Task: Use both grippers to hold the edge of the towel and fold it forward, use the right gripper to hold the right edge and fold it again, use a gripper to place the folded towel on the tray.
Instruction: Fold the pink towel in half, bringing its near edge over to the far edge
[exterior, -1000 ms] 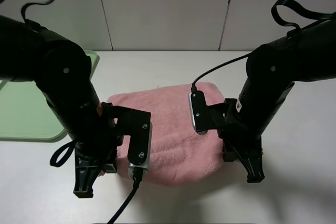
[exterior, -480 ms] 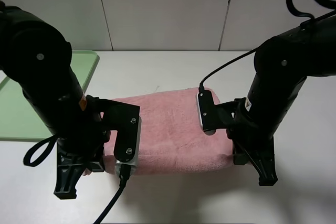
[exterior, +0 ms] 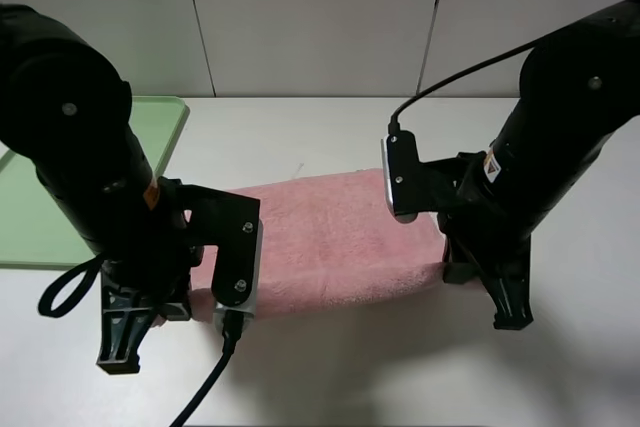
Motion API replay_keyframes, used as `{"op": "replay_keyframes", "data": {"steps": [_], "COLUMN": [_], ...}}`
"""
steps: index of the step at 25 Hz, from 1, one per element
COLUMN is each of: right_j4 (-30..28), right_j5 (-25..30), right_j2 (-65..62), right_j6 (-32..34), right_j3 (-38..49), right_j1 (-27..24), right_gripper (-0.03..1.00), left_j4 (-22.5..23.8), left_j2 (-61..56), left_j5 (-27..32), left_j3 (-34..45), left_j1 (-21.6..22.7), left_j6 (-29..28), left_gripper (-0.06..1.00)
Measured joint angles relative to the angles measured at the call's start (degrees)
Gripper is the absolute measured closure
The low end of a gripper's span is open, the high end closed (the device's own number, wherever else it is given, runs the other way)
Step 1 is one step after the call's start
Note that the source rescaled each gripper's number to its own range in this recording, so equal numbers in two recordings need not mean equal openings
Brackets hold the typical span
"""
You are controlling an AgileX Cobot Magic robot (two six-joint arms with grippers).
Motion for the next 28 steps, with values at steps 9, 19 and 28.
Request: {"op": "replay_keyframes", "data": {"steps": [9, 19, 28], "right_j4": [-0.8, -2.9, -6.0], "right_j5": [0.2, 0.4, -4.9], "right_j2": [1.7, 7.9, 11.4], "right_j6": [0.6, 0.5, 0.5], "right_j3": [-9.7, -16.0, -16.5], "right_j1": [-0.3, -0.3, -0.3], "right_gripper": [0.97, 0.97, 0.97], "left_j4": [5.6, 6.0, 6.4], "left_j2": [0.0, 0.0, 0.0], "left_j5": [-2.4, -12.2, -19.6], "left_j3": [0.0, 0.0, 0.0], "left_j1": [1.9, 12.5, 17.5], "left_j6": [-5.9, -6.4, -6.4], "left_gripper": [0.94, 0.94, 0.94]}}
